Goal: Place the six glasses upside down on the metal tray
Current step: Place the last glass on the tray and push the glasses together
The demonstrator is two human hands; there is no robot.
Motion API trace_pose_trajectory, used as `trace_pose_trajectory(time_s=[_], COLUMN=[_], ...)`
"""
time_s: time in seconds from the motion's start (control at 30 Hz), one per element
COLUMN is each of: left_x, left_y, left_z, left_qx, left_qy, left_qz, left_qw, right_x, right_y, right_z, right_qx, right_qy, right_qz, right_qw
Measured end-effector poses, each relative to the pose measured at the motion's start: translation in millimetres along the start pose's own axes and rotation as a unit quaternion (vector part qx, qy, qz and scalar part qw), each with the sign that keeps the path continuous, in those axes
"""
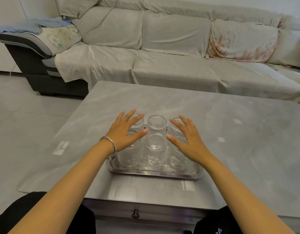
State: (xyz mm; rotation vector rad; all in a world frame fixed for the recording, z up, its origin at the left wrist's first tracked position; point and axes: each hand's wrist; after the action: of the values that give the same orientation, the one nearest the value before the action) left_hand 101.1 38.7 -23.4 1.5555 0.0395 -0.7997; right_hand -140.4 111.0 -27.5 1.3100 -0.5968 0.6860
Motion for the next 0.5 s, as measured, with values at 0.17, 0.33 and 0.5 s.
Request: trace_pose_trajectory(time_s=[0.17, 0.33, 0.5], left_x=[-10.5, -9.8, -10.7], left_y=[-7.7, -11.5, -11.6], left_z=[11.0, 11.5, 14.4], left_qx=[0.047, 0.025, 0.024], left_qy=[0.011, 0.002, 0.0], left_qz=[0.115, 0.116, 0.112], left_qw=[0.992, 0.993, 0.993], right_x=[0.0, -1.5, -1.6], right_y=[-2.2, -3.5, -3.1], right_z=[5.4, 6.4, 5.8], right_qx=[0.034, 0.032, 0.03], right_qy=[0.005, 0.002, 0.002], right_qz=[-0.076, -0.066, -0.066], right_qw=[0.997, 0.997, 0.997])
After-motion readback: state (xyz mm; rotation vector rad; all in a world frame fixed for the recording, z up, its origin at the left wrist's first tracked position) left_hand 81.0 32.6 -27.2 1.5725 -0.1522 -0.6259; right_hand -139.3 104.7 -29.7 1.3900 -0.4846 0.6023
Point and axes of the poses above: each hand's wrist, its own z-axis towards the middle knuckle, its own y-axis out of the back of the hand, x = y × z, and after that the axes turned 8 degrees about z, right-handed
